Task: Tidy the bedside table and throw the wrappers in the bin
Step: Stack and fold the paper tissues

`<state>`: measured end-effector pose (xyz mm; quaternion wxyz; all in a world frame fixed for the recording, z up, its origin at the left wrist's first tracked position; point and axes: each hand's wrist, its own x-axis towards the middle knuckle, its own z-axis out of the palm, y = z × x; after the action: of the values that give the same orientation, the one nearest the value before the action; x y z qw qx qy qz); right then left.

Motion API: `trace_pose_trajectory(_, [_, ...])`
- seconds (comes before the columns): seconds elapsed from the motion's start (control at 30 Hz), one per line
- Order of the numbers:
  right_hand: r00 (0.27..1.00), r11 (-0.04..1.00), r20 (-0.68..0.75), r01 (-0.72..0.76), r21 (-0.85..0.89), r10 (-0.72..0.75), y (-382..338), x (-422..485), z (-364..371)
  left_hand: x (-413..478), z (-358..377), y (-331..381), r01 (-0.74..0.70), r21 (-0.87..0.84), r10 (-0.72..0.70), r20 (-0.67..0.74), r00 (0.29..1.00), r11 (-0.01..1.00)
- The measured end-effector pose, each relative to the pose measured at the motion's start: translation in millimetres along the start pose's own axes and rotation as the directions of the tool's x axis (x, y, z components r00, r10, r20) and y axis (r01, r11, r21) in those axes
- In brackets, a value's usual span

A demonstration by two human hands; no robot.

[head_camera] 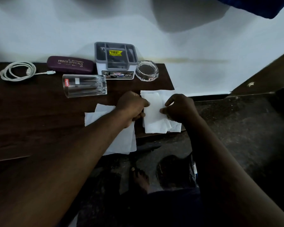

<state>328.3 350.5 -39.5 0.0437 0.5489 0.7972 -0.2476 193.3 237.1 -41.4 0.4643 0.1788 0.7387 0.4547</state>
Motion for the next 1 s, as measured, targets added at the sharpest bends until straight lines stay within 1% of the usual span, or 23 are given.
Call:
trace_pose_trajectory(0.07, [1.000,0.998,-0.014,0.012,0.058,-0.011,0,3,1,3,0,0,-0.009,0.012,0.009,-0.034,0.999,1.000])
trace_pose_trajectory(0.2, [0.999,0.999,0.030,-0.018,0.041,0.017,-3,3,-5,4,-1,3,-0.004,0.050,0.004,-0.015,1.000,0.999])
trace_pose_trajectory(0.27, [1.000,0.994,0.012,-0.001,0.108,0.000,-8,0,-8,2,-2,6,-0.040,0.064,0.041,-0.015,0.999,0.997])
trace_pose_trajectory(0.33, [1.000,0.975,-0.015,0.026,0.221,-0.023,-14,-3,-11,-1,-7,12,-0.075,0.029,0.076,-0.013,0.997,0.997])
trace_pose_trajectory(0.37, [1.000,0.948,0.003,0.021,0.319,-0.024,-18,-7,-14,-3,-10,16,-0.090,-0.008,0.090,-0.010,0.996,0.996])
trace_pose_trajectory(0.4, [0.998,0.896,0.050,0.008,0.444,-0.034,-25,-12,-18,-6,-14,19,-0.105,-0.057,0.105,-0.007,0.994,0.993])
trace_pose_trajectory(0.47, [0.976,0.753,0.183,-0.035,0.658,-0.116,-39,-27,-26,-9,-24,26,-0.126,-0.158,0.127,-0.006,0.992,0.979])
trace_pose_trajectory(0.53, [0.938,0.634,0.261,-0.062,0.771,-0.226,-46,-40,-32,-15,-34,30,-0.141,-0.202,0.144,-0.003,0.990,0.969])
trace_pose_trajectory(0.6, [0.905,0.527,0.276,-0.070,0.847,-0.324,-51,-50,-35,-21,-43,32,-0.149,-0.227,0.158,0.019,0.987,0.962])
trace_pose_trajectory(0.63, [0.894,0.498,0.277,-0.071,0.864,-0.353,-54,-53,-34,-24,-47,31,-0.146,-0.251,0.159,0.032,0.987,0.957])
trace_pose_trajectory(0.7, [0.883,0.487,0.284,-0.075,0.870,-0.373,-62,-57,-29,-30,-54,29,-0.131,-0.305,0.151,0.041,0.988,0.943])
trace_pose_trajectory(0.83, [0.904,0.504,0.266,-0.067,0.861,-0.334,-79,-60,-15,-37,-65,22,-0.154,-0.319,0.174,0.035,0.984,0.935])
trace_pose_trajectory(0.9, [0.914,0.512,0.258,-0.067,0.856,-0.313,-84,-59,-11,-38,-68,21,-0.168,-0.310,0.178,0.005,0.984,0.936])
trace_pose_trajectory(1.0, [0.928,0.481,0.245,-0.085,0.873,-0.280,-89,-58,-12,-36,-73,22,-0.176,-0.330,0.173,-0.039,0.984,0.927])
